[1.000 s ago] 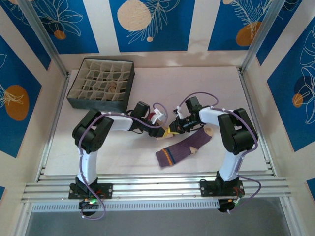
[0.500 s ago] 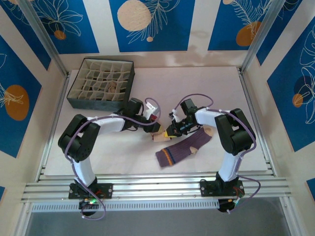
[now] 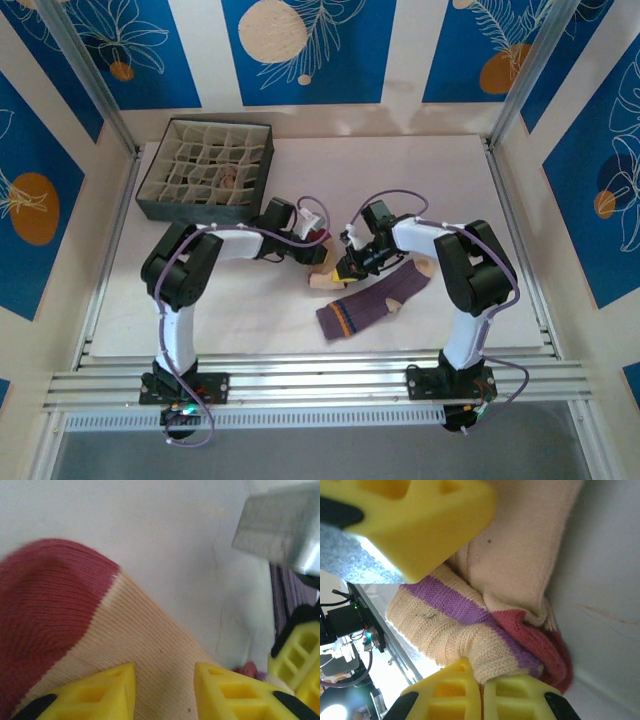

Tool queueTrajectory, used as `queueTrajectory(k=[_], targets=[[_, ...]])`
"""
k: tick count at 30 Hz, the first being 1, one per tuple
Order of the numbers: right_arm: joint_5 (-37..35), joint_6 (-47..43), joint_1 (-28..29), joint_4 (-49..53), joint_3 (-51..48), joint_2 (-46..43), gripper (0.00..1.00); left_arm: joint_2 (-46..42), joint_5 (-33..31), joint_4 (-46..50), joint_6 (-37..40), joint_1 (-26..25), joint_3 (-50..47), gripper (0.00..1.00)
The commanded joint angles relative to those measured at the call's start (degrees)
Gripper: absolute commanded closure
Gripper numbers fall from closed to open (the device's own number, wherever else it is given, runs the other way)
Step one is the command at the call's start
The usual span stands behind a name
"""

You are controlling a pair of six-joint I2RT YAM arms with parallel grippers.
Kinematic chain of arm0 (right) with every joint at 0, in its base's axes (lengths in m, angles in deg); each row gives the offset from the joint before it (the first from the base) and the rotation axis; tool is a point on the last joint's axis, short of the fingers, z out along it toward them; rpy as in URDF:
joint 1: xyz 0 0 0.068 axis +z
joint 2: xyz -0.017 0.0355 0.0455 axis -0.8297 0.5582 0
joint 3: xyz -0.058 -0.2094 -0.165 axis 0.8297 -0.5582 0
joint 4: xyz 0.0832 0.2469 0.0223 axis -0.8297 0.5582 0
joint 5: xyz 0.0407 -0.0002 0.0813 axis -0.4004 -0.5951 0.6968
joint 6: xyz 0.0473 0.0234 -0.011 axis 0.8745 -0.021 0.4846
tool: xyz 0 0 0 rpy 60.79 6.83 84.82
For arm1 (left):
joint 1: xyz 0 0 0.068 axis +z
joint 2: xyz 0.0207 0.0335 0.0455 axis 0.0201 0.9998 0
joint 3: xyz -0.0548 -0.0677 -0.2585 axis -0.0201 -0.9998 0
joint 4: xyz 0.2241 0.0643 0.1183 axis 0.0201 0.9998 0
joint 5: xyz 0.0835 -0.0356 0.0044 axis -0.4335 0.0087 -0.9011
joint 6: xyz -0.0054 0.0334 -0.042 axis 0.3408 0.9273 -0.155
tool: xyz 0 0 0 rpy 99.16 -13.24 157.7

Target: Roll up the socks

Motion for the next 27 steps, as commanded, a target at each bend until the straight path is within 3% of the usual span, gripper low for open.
queueTrajectory(k=[1, 8, 20, 22, 27], targets=[[-3.41, -2.6, 0.36, 10.45, 1.97, 2.14, 1.0, 5.87, -0.24, 4.14, 3.07, 0.4, 3.32, 0.65], [-4.55, -3.05, -2.25, 18.73, 6.73, 6.17, 1.0, 8.49, 2.14, 4.08, 5.61, -0.42, 8.51, 0.66], [-7.36, -2.55, -3.44, 23.1, 10.26, 9.69, 1.0, -7.69, 4.04, 2.08, 20.06, -1.48, 2.99, 0.62], [-7.46, -2.48, -3.47, 23.47, 10.32, 9.91, 1.0, -10.92, 1.47, 1.51, 24.99, -2.63, -0.2, 0.61], [-7.63, -2.63, -3.7, 24.59, 11.47, 10.73, 1.0, -17.07, -12.74, -3.07, 40.04, -10.11, -10.09, 0.6]])
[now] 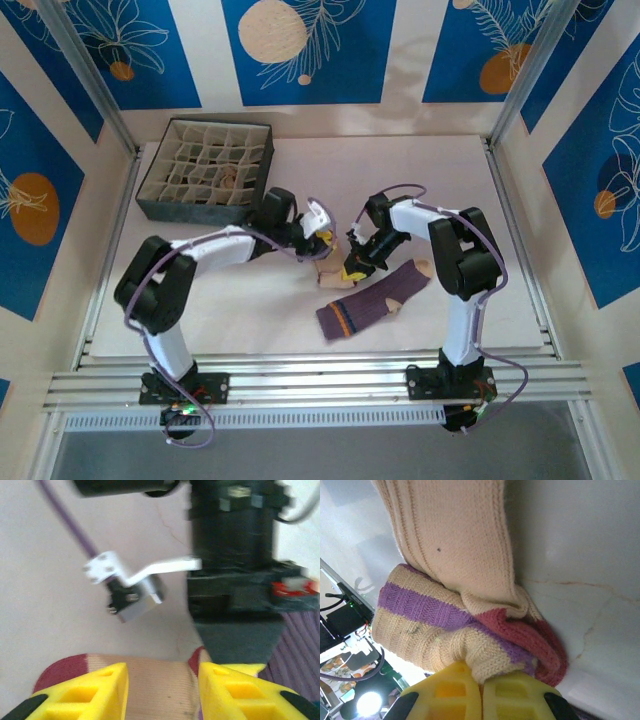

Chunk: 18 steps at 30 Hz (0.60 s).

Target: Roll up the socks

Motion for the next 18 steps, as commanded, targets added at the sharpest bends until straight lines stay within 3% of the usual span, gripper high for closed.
queueTrajectory(k=[1, 6, 10, 18], targets=[[-5.34, -0.32, -0.19, 4.39, 0.19, 3.12, 1.0, -2.37, -10.5, -5.15, 13.42, -5.77, -7.48, 0.6], [-5.85, -0.68, -0.22, 6.19, 1.85, 4.62, 1.0, -4.46, -20.32, -17.03, 20.05, -12.37, -16.09, 0.6], [-6.02, -0.92, -0.26, 7.04, 2.78, 5.48, 1.0, -3.3, -27.52, -20.76, 24.23, -15.96, -17.77, 0.59], [-5.37, -1.51, -0.19, 8.05, 3.57, 6.66, 1.0, 1.01, -32.86, -23.62, 27.89, -17.68, -17.65, 0.56]])
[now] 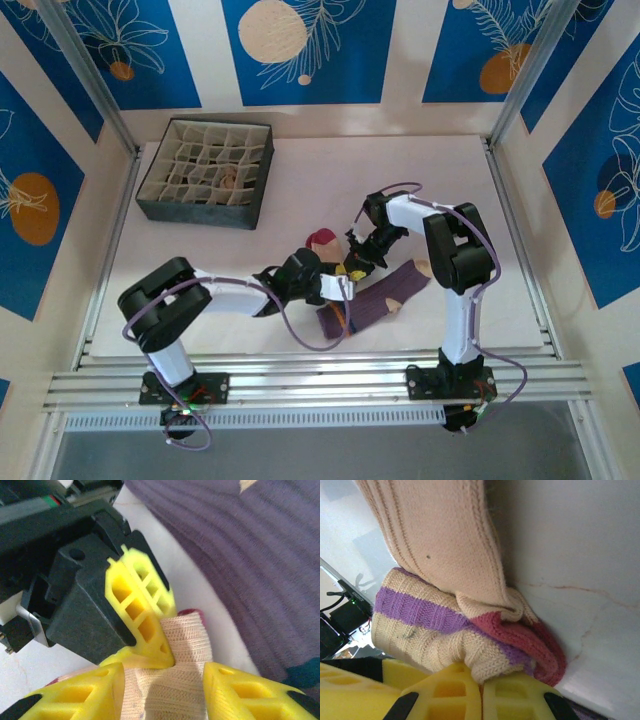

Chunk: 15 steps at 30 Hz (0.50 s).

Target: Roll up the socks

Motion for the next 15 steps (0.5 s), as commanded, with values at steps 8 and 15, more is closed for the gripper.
queueTrajectory(k=[8, 15], targets=[[-5.29, -1.27, -0.43, 3.27, -0.83, 3.03, 1.0, 4.37, -3.34, -0.81, 2.47, -0.45, 0.43, 0.71], [-4.38, -2.22, -0.48, 2.35, -1.89, 1.43, 0.99, 7.26, -3.73, 4.7, -1.92, -0.21, 3.25, 0.87]])
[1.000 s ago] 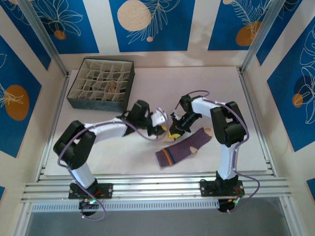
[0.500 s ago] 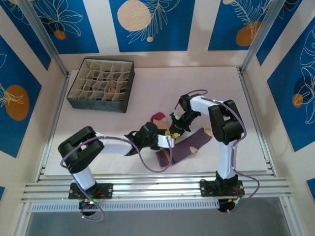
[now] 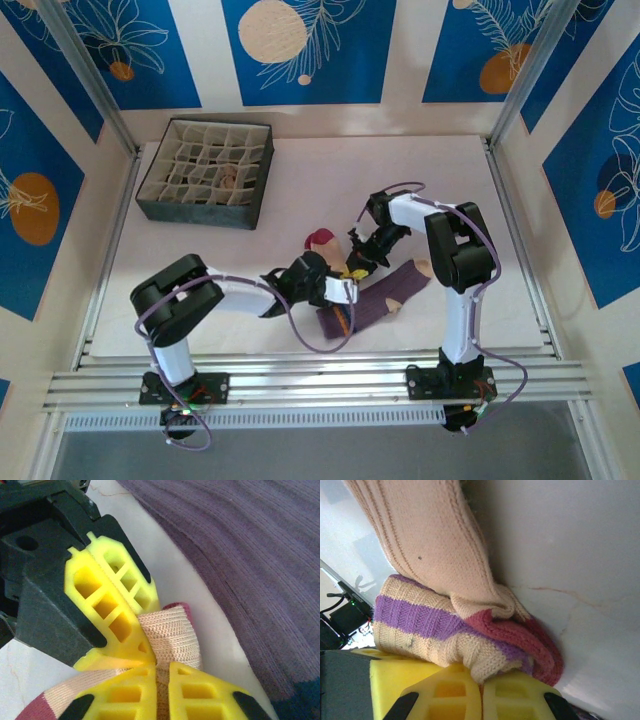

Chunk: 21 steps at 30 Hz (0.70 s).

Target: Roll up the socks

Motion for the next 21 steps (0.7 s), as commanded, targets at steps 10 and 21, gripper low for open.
queueTrajectory(k=[10, 21], targets=[[-3.4, -2.31, 0.65, 1.73, -3.37, 0.61, 0.98, 4.27, 6.63, 13.93, -11.48, 4.21, 3.63, 0.74], [2.83, -0.84, -0.78, -5.88, -6.65, -7.34, 0.63, 7.55, 23.9, 23.87, -22.57, 11.0, 7.76, 1.0]])
